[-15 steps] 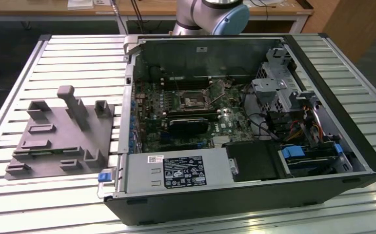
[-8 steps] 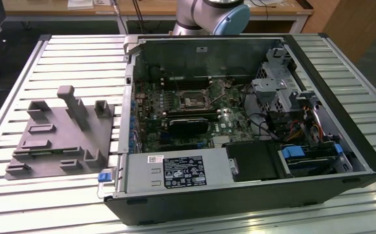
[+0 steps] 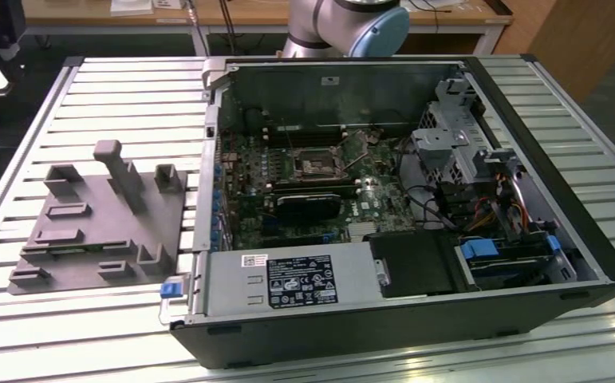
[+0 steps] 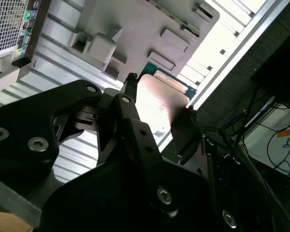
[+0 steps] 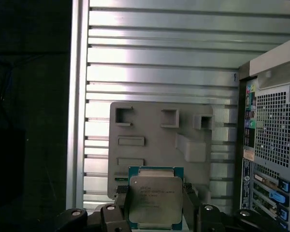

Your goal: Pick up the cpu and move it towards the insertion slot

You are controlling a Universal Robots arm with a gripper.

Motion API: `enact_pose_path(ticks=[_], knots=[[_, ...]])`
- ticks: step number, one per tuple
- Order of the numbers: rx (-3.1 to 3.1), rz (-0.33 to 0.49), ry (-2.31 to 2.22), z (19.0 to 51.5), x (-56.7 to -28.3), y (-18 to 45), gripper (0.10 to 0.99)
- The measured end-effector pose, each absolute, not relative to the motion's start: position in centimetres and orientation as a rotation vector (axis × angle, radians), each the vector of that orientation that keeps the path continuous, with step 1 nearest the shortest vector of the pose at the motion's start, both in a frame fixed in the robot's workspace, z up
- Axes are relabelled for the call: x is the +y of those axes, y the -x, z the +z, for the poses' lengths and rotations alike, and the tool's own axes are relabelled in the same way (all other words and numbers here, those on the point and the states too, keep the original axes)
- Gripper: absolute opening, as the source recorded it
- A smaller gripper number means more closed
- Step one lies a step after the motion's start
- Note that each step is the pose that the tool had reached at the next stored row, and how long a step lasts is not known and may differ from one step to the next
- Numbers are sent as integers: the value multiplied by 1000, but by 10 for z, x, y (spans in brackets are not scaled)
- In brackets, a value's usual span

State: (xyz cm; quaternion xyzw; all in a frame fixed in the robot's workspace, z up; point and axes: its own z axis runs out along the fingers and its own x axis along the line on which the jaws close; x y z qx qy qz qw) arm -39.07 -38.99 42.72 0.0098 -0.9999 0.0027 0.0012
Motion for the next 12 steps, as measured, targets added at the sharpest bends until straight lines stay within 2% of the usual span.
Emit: enact_pose_path(ticks=[12], knots=[[-3139,9,-31,427,-389,368,533]])
